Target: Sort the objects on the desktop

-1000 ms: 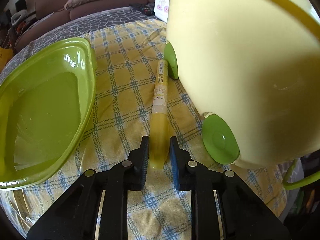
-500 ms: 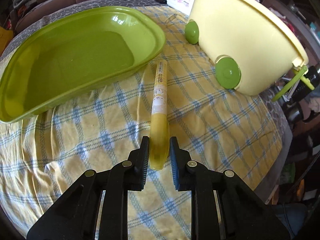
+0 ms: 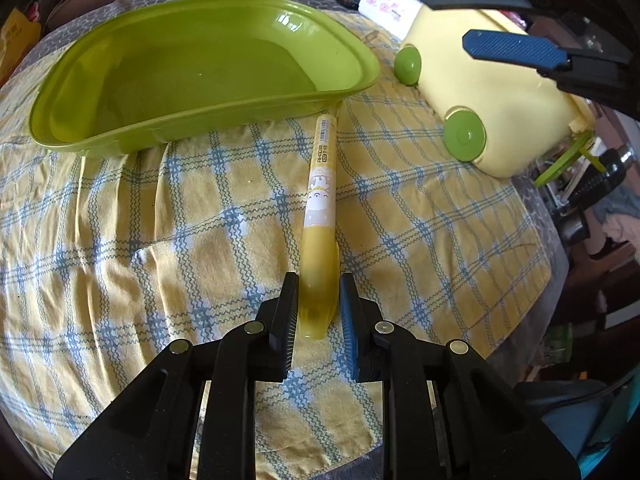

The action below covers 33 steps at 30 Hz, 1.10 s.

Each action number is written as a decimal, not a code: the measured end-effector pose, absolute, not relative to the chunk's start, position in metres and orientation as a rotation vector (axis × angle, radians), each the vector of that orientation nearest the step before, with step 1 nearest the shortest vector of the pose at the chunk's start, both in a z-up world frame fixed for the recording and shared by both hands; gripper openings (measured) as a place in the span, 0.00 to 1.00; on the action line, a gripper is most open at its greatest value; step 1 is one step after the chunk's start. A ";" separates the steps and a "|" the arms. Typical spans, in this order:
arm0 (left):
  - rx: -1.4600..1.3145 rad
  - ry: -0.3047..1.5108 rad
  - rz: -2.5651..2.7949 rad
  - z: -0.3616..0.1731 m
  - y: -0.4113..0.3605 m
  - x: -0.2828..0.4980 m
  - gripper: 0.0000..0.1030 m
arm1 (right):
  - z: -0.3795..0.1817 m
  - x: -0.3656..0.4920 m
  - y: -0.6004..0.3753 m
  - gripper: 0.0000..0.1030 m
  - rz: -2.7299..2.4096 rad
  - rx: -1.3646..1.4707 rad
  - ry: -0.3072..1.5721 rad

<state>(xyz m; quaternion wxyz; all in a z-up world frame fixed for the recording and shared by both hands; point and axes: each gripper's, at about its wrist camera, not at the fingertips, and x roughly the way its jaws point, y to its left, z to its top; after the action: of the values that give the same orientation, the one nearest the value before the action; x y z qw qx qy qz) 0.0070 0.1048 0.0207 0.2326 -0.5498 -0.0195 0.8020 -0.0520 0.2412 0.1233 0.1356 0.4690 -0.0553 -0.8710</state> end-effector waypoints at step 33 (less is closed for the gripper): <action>-1.431 -0.113 2.173 0.042 0.106 0.016 0.18 | 0.045 -0.057 0.223 0.03 -2.326 1.551 -0.299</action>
<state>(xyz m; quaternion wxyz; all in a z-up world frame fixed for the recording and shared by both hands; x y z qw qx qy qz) 0.0159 0.1065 0.0416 0.2654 -0.5296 -0.0417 0.8046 -0.0571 0.2232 0.0446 0.1644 0.5442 -0.1050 -0.8160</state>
